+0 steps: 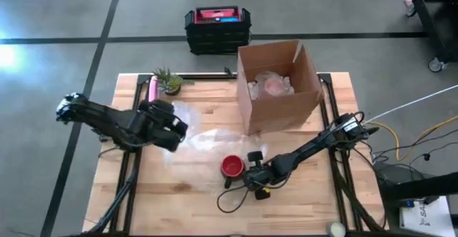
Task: Wrap mug
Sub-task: Wrap the black mug with transparent bubble wrap
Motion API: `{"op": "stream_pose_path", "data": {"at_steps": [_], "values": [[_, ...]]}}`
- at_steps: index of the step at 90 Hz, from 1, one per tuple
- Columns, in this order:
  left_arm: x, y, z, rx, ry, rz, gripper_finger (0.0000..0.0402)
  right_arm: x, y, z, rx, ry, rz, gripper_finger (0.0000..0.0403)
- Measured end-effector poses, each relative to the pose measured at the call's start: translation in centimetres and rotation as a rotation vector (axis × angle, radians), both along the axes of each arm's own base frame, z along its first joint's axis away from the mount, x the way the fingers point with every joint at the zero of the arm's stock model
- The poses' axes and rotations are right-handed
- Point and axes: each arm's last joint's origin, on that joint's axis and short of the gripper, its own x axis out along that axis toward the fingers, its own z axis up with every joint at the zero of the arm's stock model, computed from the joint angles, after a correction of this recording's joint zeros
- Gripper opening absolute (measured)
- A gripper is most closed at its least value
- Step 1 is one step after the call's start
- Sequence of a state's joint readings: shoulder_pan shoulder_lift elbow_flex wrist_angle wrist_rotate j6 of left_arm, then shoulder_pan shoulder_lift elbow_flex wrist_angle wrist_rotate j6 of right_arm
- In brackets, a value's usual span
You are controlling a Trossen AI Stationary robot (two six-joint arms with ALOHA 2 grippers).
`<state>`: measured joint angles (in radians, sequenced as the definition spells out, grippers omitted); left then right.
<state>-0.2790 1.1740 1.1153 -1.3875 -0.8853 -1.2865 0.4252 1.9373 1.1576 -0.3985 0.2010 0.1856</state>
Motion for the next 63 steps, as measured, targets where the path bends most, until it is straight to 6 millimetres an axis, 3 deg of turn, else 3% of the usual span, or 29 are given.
{"op": "stream_pose_path", "data": {"at_steps": [22, 37, 51, 63], "values": [[-1.9, 1.4, -5.6, -0.062, -0.142, 0.164, 0.0001, 0.0, 0.0, 0.0, 0.001, 0.000, 0.001, 0.0002], [-3.0, 1.9, -9.3, -0.114, -0.107, 0.205, 0.0001, 0.0, 0.0, 0.0, 0.000, 0.000, 0.004, 0.0002], [-4.3, 1.9, -10.8, -0.198, -0.007, 0.207, 0.0033, 0.0, 0.0, 0.0, 0.000, 0.000, 0.004, 0.0002], [-5.2, 2.0, -10.3, -0.219, 0.036, 0.202, 0.0096, 0.0, 0.0, 0.0, 0.000, 0.000, 0.004, 0.0002]]}}
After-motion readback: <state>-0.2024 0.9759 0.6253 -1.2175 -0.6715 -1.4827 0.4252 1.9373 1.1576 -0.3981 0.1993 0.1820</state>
